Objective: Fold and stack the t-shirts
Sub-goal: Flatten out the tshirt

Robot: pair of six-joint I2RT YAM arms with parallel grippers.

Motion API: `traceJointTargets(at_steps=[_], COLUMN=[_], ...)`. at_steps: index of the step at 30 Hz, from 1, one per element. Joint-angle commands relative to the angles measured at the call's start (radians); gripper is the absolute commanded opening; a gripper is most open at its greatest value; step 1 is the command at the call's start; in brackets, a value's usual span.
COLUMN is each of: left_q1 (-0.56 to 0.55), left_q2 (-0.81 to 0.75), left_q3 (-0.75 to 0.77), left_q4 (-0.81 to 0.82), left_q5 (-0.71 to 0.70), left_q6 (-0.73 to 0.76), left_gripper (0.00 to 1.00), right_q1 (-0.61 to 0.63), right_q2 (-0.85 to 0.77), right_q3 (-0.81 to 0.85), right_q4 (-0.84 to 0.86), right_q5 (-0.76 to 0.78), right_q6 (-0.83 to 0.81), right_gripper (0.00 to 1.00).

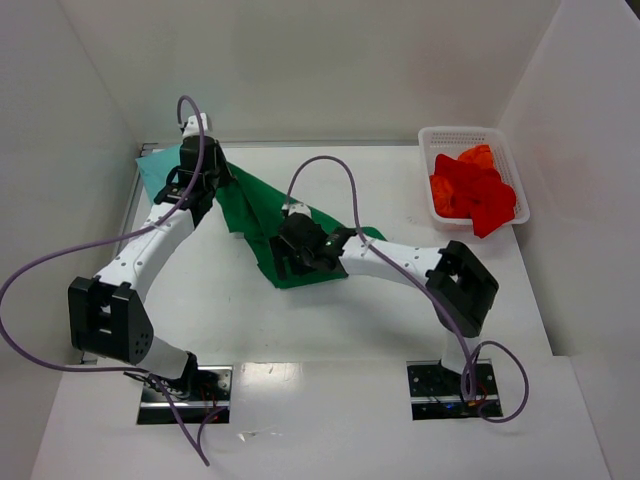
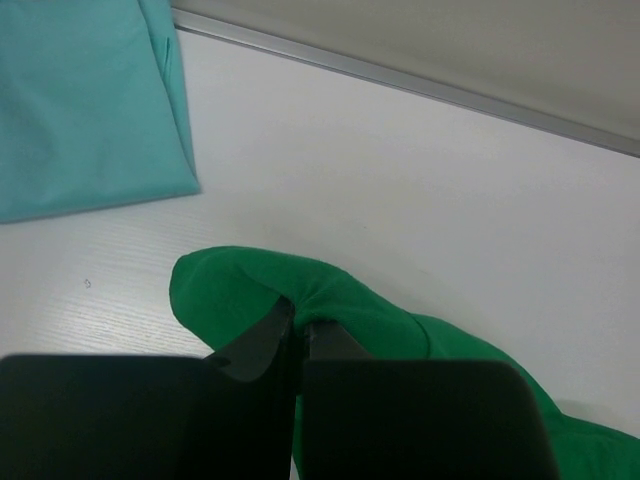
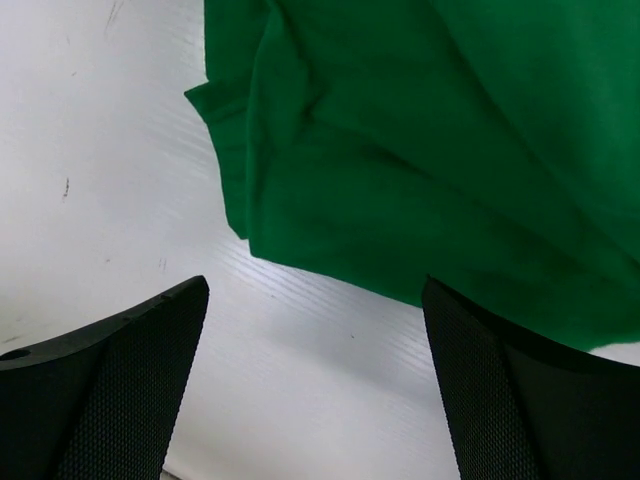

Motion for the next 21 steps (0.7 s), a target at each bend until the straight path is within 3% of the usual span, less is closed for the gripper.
traceJointTargets(at_steps=[1,10,21], left_q1=[0.015,0.024,0.024], left_q2=[0.002,0.002,0.002], left_q3=[-0.012,-0.021,-0.03], left_q4=[0.06,0.051,0.051], left_q5=[0.005,0.014,0.023], left_q6=[-0.012,-0.012,-0.012], left_gripper=[0.0,0.0,0.0], right_q1=[0.027,0.081,0.09], right_q2=[0.058,0.112,0.167], right_q3=[0.042,0.057,0.093], right_q4=[0.043,0.043,0.043], right_q5=[0.04,0.05,0.117], right_q6=[0.0,0.002,0.006], right_gripper=[0.89,0.86,0.75])
